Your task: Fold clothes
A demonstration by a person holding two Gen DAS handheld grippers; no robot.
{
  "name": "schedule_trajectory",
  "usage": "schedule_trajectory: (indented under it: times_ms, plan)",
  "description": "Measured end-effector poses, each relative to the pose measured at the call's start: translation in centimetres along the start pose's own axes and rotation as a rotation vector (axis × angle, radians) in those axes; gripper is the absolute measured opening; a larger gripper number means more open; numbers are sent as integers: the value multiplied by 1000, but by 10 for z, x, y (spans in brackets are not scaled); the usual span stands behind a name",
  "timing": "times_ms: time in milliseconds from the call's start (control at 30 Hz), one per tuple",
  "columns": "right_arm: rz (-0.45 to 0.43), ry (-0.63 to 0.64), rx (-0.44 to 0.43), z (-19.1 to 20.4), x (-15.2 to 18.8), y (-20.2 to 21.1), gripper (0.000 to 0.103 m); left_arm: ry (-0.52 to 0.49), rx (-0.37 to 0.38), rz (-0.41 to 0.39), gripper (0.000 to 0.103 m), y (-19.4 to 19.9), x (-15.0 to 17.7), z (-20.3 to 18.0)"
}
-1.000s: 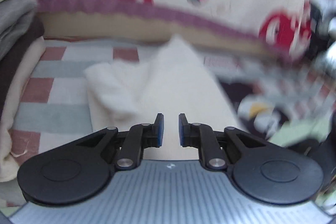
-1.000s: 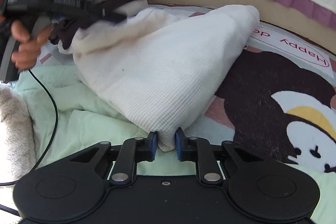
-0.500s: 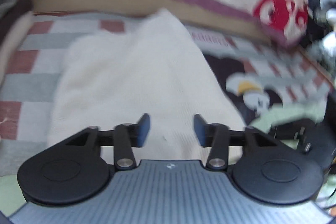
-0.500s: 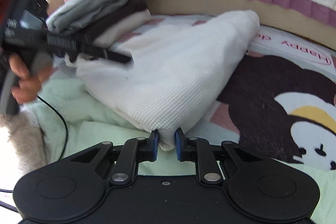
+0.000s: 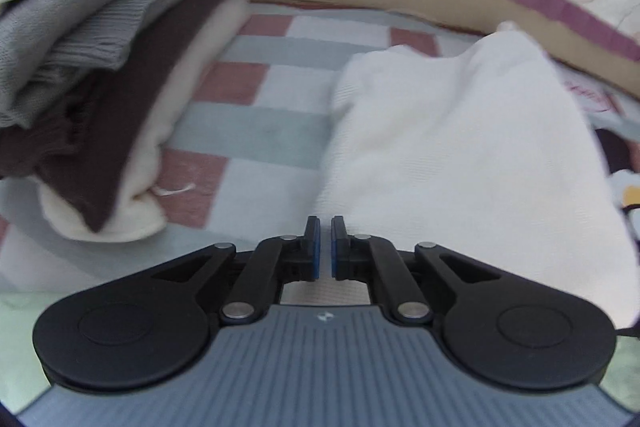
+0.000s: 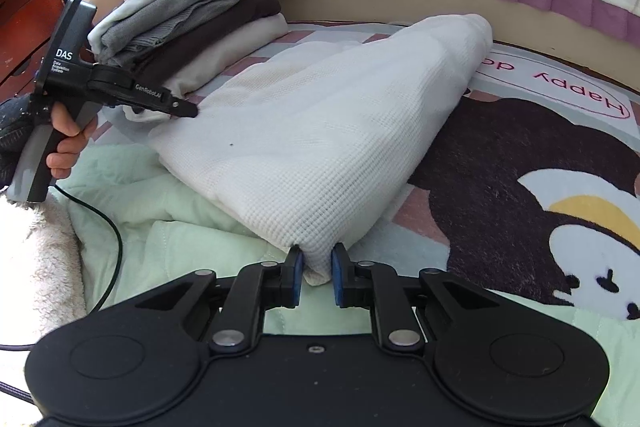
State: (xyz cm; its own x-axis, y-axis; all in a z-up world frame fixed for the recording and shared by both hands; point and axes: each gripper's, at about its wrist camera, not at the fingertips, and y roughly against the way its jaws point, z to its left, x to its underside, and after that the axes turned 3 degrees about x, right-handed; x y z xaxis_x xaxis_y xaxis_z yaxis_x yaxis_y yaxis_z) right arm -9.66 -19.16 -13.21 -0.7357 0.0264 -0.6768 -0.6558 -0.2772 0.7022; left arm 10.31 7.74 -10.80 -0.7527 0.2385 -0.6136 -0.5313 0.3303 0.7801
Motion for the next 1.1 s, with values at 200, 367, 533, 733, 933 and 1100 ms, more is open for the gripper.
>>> schedule_trajectory:
  times_ms: [200, 367, 533, 733, 933, 1100]
  plan:
    - [99, 5, 46, -6, -3, -3, 8, -63, 18, 55, 28, -7, 0, -19]
    - [121, 12, -25, -11, -14, 17, 6, 70, 41, 9, 35, 0, -11, 2]
    - [-13, -242, -173, -68, -62, 30, 48, 102, 66, 12, 49, -26, -51, 20]
    - [-48, -439, -141, -129, -130, -49, 48, 39, 3, 57, 54, -96, -103, 24]
    - [-66, -494, -61, -159, -169, -105, 50, 240, 229, 131, 77, -137, -116, 48]
    - [-36, -486, 37, -176, -180, -140, 71, 125, 223, 42, 19, -135, -107, 41]
